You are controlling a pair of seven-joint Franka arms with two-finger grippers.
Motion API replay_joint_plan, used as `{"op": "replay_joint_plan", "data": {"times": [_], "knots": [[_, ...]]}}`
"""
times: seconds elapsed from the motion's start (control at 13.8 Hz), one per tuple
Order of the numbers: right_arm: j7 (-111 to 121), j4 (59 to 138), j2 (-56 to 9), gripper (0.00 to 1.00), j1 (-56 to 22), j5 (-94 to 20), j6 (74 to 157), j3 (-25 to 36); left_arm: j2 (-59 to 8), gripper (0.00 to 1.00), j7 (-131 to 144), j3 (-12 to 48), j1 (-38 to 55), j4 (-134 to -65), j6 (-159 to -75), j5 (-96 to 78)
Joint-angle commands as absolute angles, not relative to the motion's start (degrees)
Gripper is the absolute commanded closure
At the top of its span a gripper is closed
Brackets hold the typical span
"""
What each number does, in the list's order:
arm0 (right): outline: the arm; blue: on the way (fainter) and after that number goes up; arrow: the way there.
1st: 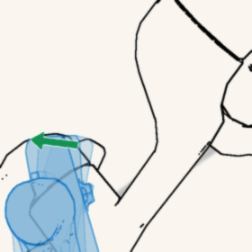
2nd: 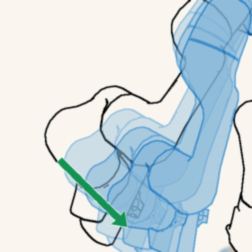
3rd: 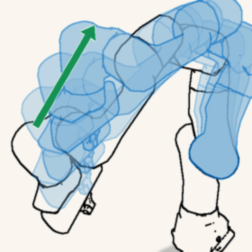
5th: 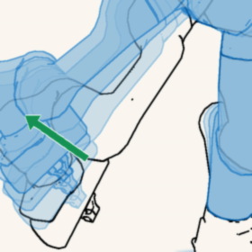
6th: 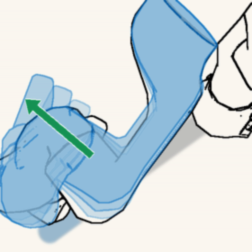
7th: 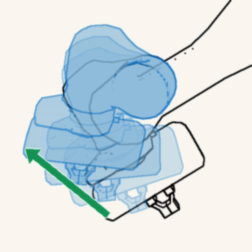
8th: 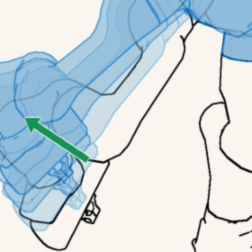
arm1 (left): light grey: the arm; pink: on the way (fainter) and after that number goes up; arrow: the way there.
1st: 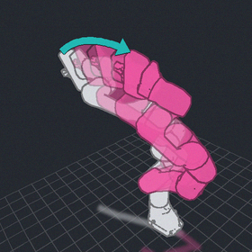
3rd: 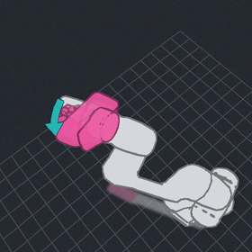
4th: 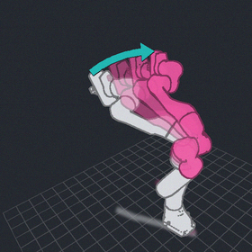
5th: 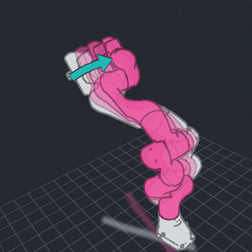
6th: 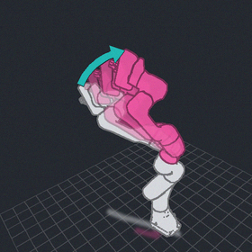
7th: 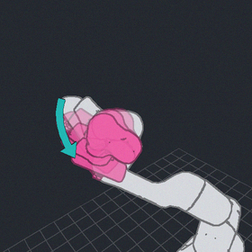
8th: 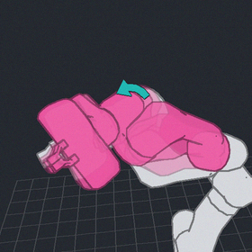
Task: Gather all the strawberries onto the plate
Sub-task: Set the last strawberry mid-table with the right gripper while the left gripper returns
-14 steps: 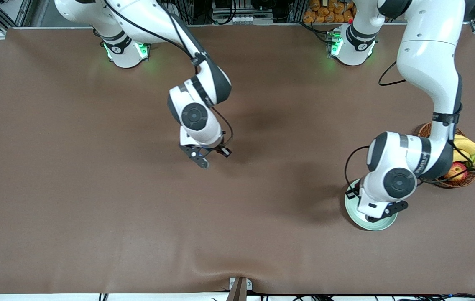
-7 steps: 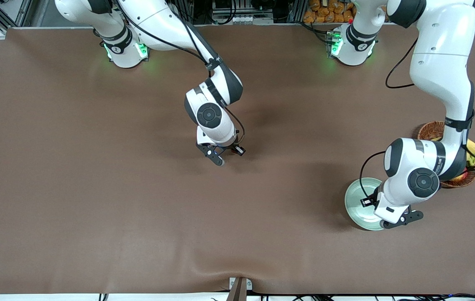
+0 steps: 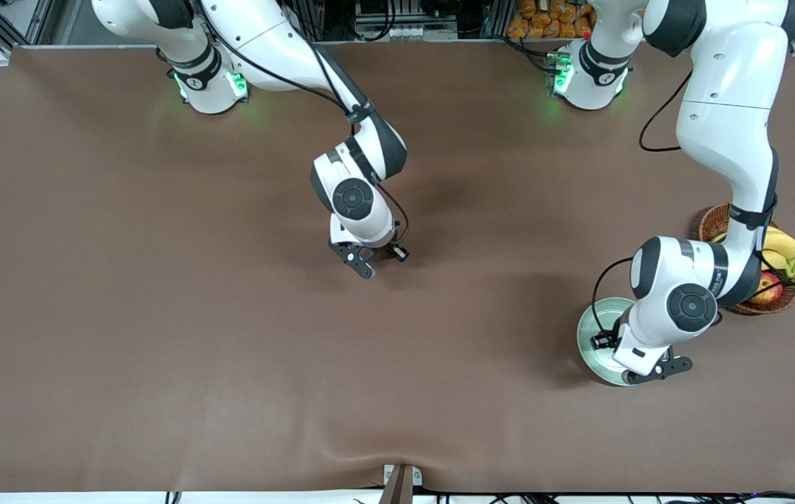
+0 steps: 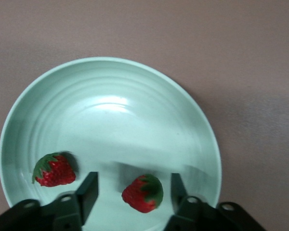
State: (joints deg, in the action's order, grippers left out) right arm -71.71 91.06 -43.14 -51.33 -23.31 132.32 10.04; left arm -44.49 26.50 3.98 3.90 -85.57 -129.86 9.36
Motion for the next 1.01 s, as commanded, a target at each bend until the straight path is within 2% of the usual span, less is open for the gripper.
{"op": "replay_joint_plan", "data": {"times": [0.0, 0.14, 0.51, 0.72, 0.94], "knots": [[-72.3, 89.3, -43.4, 0.0, -51.6, -24.1, 131.4, 10.3, -41.5, 0.0, 26.5, 4.1, 5.2, -86.5, -127.8, 9.9], [-72.2, 88.1, -42.3, 0.0, -50.7, -24.0, 128.5, 10.5, -39.6, 0.0, 25.7, 4.6, 6.5, -86.6, -124.5, 9.9], [-71.9, 78.3, -41.7, 0.0, -44.8, -23.3, 114.4, 10.7, -38.9, 0.0, 30.1, 13.0, 7.2, -86.3, -124.0, 9.2], [-71.4, 75.2, -41.6, 0.0, -41.2, -23.1, 111.5, 10.8, -39.1, 0.0, 40.4, 17.6, 8.2, -86.1, -124.0, 9.3], [-67.7, 75.0, -40.6, 0.0, -38.2, -20.9, 111.4, 10.8, -39.9, 0.0, 51.5, 17.8, 14.2, -85.9, -124.2, 9.1]]}}
